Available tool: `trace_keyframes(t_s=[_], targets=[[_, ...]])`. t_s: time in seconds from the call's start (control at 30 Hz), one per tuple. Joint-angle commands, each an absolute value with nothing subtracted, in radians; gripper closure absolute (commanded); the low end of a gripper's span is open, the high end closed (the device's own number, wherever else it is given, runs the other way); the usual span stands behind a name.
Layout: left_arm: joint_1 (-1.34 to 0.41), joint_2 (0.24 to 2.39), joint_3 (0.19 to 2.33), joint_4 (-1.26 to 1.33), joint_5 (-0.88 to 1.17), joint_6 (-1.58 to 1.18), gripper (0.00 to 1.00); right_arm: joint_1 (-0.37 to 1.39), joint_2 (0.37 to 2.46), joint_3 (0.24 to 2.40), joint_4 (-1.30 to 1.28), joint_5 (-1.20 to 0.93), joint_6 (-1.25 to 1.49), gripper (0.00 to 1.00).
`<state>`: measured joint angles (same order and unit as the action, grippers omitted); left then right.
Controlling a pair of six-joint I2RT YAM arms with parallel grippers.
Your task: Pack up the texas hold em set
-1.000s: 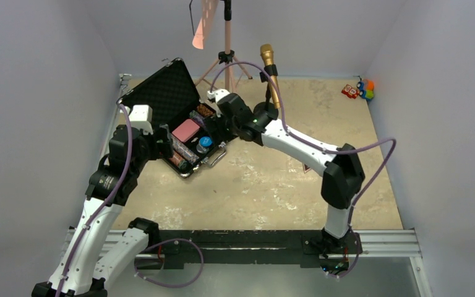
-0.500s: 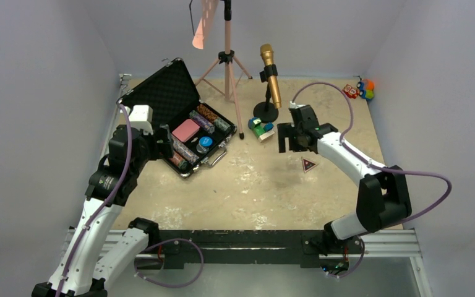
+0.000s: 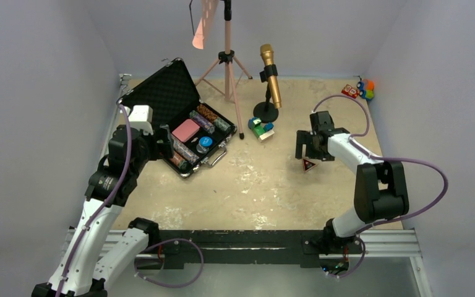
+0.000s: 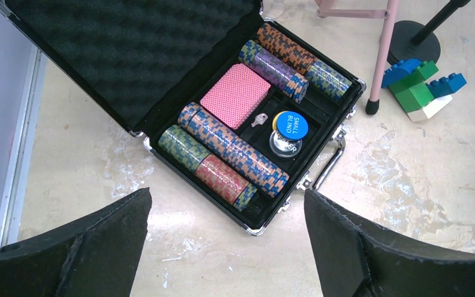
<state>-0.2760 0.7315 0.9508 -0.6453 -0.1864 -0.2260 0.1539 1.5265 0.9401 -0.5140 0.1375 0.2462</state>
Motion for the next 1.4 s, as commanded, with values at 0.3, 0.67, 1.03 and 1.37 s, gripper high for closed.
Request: trace_keyframes(t_s=[0.3,0.67,1.03,1.37], targets=[[-0.272,0.722,0.944,-0.607,-0.170,-0.239,0.03,0.139,1.592,0.939,-0.495,0.123,0.264,0.05],[-0.272,0.719,0.944,-0.607,-0.172,-0.239,0.03,0.129,1.624,0.936,-0.499,0.091,0.271,0.10],[-0.272,0.718,0.944,-0.607,-0.175,-0.238,0.03,0.126,1.643,0.933,-0.499,0.061,0.274,0.17],[-0.272,0.720,0.942,-0.606,-0.173,-0.239,0.04,0.125,1.638,0.929,-0.505,0.042,0.281,0.30]])
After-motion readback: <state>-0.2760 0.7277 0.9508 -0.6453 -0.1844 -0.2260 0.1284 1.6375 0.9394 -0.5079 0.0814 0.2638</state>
